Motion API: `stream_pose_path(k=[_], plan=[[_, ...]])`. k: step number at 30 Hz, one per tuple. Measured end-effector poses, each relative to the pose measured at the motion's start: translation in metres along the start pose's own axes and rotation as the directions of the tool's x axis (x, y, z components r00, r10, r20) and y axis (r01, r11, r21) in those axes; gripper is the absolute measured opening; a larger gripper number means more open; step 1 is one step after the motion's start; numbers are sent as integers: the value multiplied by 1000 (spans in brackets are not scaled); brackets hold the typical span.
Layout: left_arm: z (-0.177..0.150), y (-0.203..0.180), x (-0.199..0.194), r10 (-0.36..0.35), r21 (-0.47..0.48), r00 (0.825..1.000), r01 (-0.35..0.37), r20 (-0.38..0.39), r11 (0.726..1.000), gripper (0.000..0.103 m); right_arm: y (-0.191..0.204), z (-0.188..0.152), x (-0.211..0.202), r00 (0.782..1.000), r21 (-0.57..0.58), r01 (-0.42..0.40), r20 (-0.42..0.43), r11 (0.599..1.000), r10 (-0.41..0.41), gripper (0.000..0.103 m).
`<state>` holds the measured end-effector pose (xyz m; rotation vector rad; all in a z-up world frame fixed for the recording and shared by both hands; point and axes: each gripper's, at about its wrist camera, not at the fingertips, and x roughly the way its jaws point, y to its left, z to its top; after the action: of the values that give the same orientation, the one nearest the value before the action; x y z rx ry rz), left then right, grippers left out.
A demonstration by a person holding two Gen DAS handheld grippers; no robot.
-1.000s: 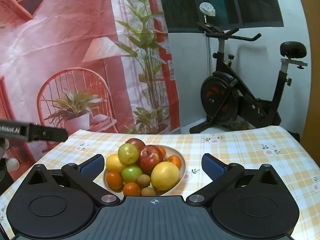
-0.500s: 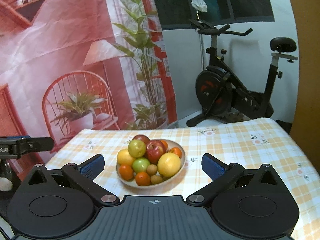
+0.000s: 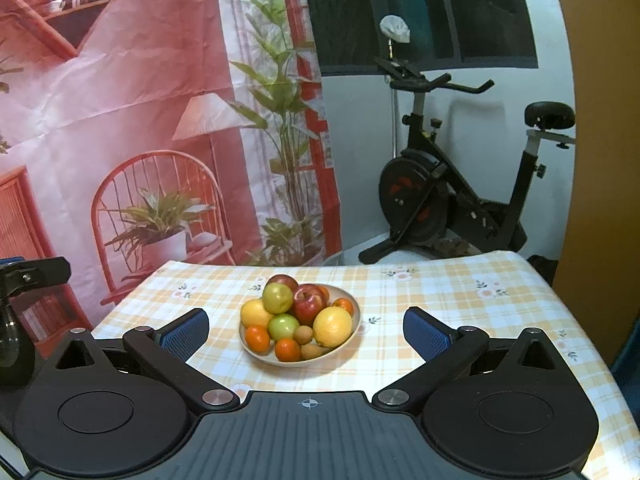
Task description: Organize fruits
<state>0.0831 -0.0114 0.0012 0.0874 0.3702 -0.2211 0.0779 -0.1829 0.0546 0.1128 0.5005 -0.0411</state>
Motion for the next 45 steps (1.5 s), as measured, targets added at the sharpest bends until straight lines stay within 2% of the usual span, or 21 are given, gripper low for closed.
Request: stream_pose_path(k=[9, 45], plan=[[2, 0, -17, 5, -2, 1000, -5, 21, 1000, 103, 6, 5, -13, 1000, -14, 7, 24, 1000, -7, 103], [1, 4, -16, 5, -25, 1000, -5, 8, 1000, 103, 2, 3, -14, 1000, 0, 11, 25, 1000, -11, 103]])
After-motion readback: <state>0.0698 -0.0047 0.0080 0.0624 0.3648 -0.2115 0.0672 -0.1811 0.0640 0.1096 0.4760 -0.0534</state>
